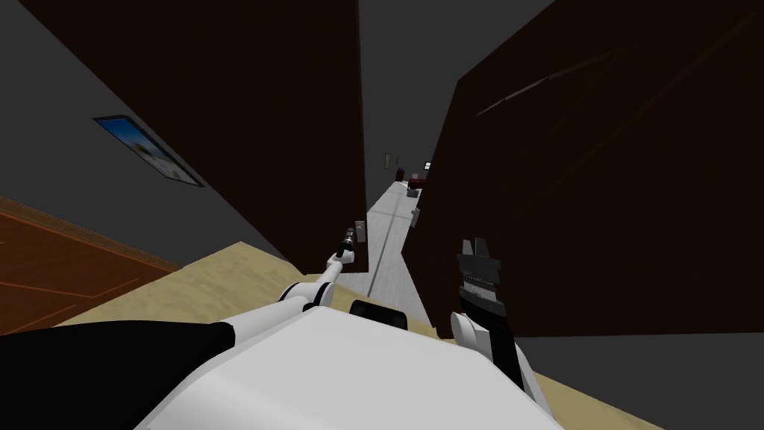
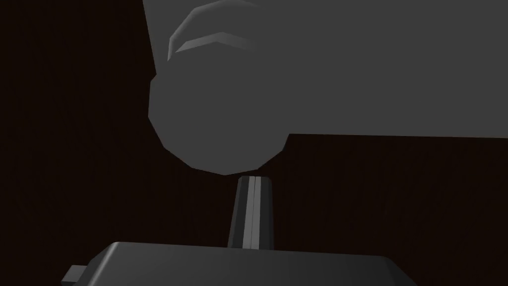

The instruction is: Push the door open

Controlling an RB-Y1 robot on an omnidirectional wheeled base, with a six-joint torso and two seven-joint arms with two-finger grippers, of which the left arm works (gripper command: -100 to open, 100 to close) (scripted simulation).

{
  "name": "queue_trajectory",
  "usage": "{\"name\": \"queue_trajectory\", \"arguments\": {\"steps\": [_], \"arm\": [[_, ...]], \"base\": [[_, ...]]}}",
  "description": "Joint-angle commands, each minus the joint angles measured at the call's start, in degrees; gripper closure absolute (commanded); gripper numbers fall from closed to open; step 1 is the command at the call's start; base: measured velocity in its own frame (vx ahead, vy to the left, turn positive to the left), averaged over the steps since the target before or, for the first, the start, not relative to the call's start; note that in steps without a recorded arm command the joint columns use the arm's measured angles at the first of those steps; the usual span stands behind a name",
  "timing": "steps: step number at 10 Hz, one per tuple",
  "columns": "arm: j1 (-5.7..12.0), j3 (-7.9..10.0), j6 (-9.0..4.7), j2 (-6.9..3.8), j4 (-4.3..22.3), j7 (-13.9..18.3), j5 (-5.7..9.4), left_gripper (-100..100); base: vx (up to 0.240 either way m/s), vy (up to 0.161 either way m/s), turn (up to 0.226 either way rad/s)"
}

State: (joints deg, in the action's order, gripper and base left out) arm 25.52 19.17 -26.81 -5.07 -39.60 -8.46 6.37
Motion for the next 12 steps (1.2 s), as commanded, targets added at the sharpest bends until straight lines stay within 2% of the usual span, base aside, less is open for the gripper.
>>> {"name": "queue_trajectory", "arguments": {"steps": [1,3,6,7,12], "arm": [[0.19,-0.19,0.04,0.11,0.3,0.1,-0.03,-100],[0.33,-0.50,0.30,0.52,0.3,0.1,-0.10,-100],[0.58,-1.07,0.78,1.72,0.2,0.2,-0.23,-100],[0.34,-0.93,0.96,1.60,-0.4,0.1,-0.21,-100],[-0.22,-0.50,-0.07,1.04,-0.3,0.0,-0.12,-100]], "base": [[-0.165,-0.053,-0.009],[-0.219,-0.094,0.011],[-0.244,-0.123,0.014],[-0.088,-0.046,0.003],[0.182,0.040,-0.030]]}}
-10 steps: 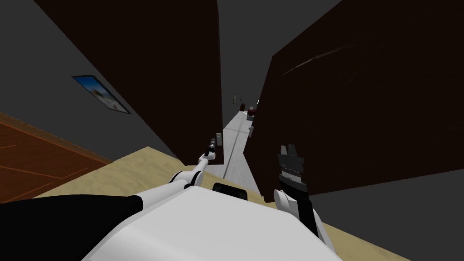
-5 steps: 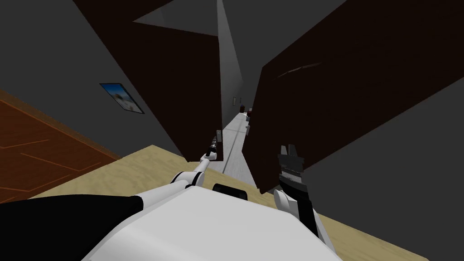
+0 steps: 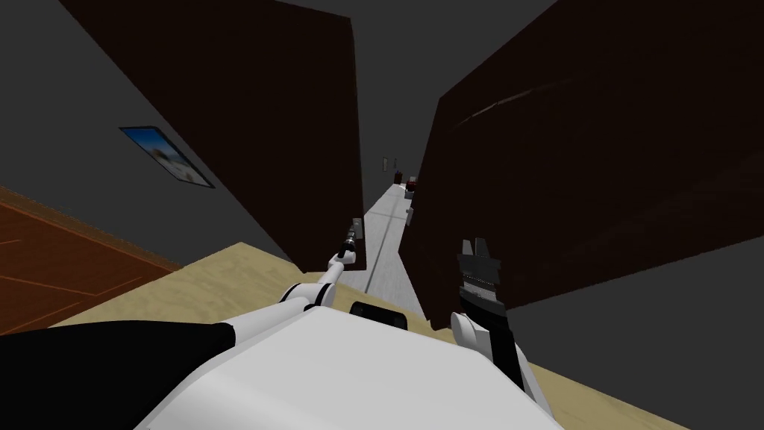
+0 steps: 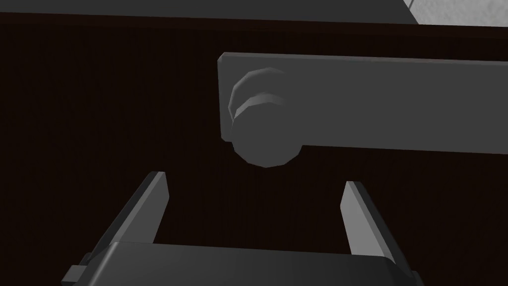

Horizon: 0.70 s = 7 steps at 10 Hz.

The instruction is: Push the door open

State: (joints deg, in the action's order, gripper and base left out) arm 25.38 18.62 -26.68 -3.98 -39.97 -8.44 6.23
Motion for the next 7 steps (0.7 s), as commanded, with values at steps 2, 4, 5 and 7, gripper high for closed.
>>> {"name": "queue_trajectory", "arguments": {"steps": [2,4,5,7], "arm": [[-0.33,0.25,-0.75,0.06,0.1,0.0,0.05,-100],[-0.18,0.30,-0.94,0.06,0.5,0.0,0.07,-100],[-0.18,0.30,-0.94,0.06,0.5,0.0,0.07,100],[-0.18,0.30,-0.94,0.06,0.5,0.0,0.07,100]], "base": [[0.228,0.062,-0.030],[0.161,0.033,-0.026],[-0.013,-0.001,0.010],[-0.032,-0.005,-0.001]]}}
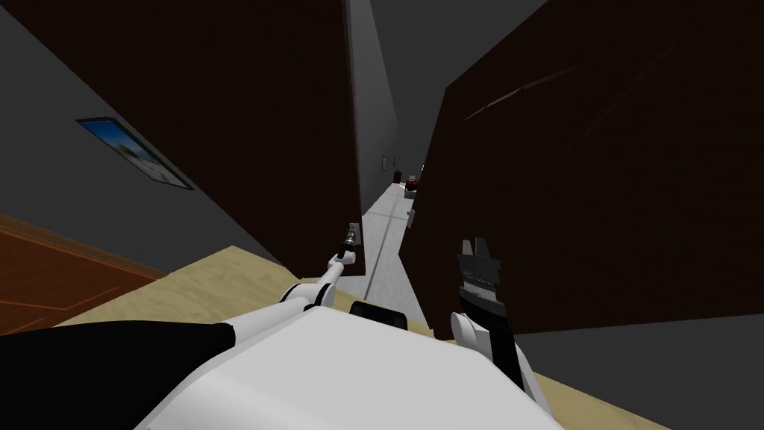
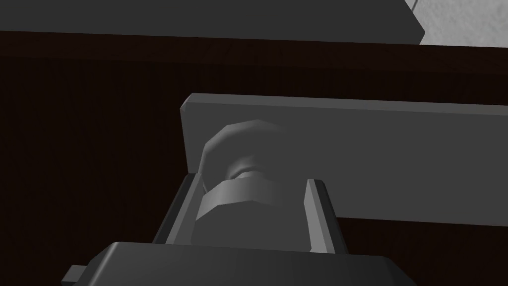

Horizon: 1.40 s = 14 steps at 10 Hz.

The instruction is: Push the door open

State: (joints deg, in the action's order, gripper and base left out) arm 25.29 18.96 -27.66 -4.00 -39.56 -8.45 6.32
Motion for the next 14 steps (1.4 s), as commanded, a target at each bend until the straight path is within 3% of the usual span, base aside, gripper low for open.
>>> {"name": "queue_trajectory", "arguments": {"steps": [1,3,4,7,11,13,14], "arm": [[-0.09,-0.03,0.04,0.08,0.1,0.0,-0.01,100],[-0.09,-0.03,0.04,0.08,0.1,0.0,-0.01,100],[0.03,1.45,-0.68,-0.11,0.2,-1.9,1.26,100],[0.30,2.88,-1.47,-0.26,0.1,-3.7,2.48,100],[1.31,8.36,-4.49,-0.43,0.0,-10.5,7.16,100],[1.61,10.00,-5.40,-0.37,0.0,-12.6,8.57,100],[1.61,10.00,-5.40,-0.37,0.0,-12.6,8.57,100]], "base": [[-0.022,-0.004,0.002],[-0.006,-0.001,0.001],[0.081,0.019,-0.112],[0.106,0.031,-0.076],[0.152,0.067,-0.138],[0.117,0.064,-0.106],[0.069,0.036,-0.032]]}}
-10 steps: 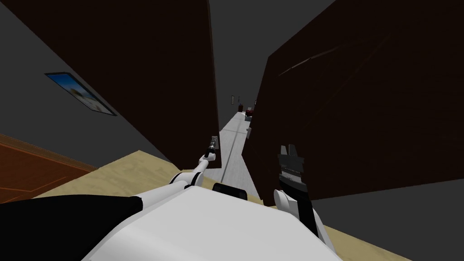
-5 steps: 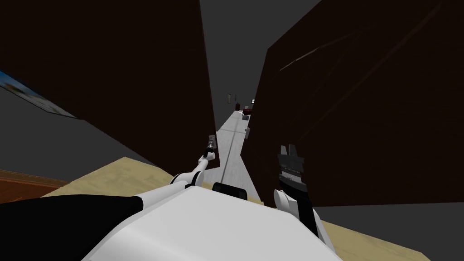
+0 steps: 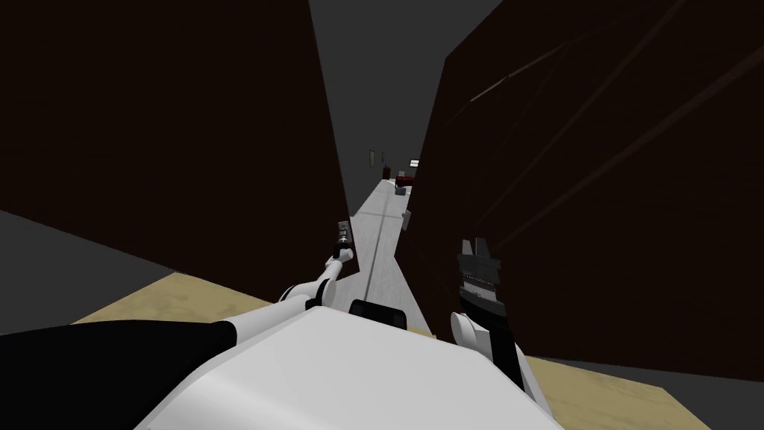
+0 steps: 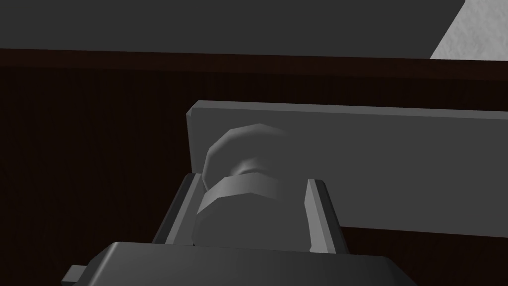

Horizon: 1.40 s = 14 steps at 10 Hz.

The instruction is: Push the door open

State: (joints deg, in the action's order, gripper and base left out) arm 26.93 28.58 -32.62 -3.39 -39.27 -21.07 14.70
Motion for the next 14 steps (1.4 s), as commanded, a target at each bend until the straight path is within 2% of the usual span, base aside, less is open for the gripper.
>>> {"name": "queue_trajectory", "arguments": {"steps": [1,2,4,6,7,8,11,12,14], "arm": [[0.29,2.10,-1.39,-0.86,-0.4,-2.2,1.66,100],[0.45,2.98,-1.88,-0.79,-0.4,-3.3,2.41,100],[0.45,2.98,-1.88,-0.79,-0.4,-3.3,2.41,100],[0.78,4.76,-2.86,-0.58,-0.4,-5.5,3.93,100],[0.78,4.76,-2.86,-0.58,-0.4,-5.5,3.93,100],[1.11,6.56,-3.85,-0.34,-0.5,-7.8,5.47,100],[1.11,6.56,-3.85,-0.34,-0.5,-7.8,5.47,100],[1.45,8.36,-4.85,0.00,-0.5,-10.0,7.01,100],[1.45,8.36,-4.85,0.00,-0.5,-10.0,7.01,100]], "base": [[0.095,0.027,-0.110],[0.114,0.059,-0.125],[0.043,0.034,-0.013],[0.045,0.028,-0.073],[0.054,0.038,-0.034],[0.075,0.053,-0.145],[0.044,0.032,-0.012],[0.048,0.046,-0.112],[0.055,0.042,-0.038]]}}
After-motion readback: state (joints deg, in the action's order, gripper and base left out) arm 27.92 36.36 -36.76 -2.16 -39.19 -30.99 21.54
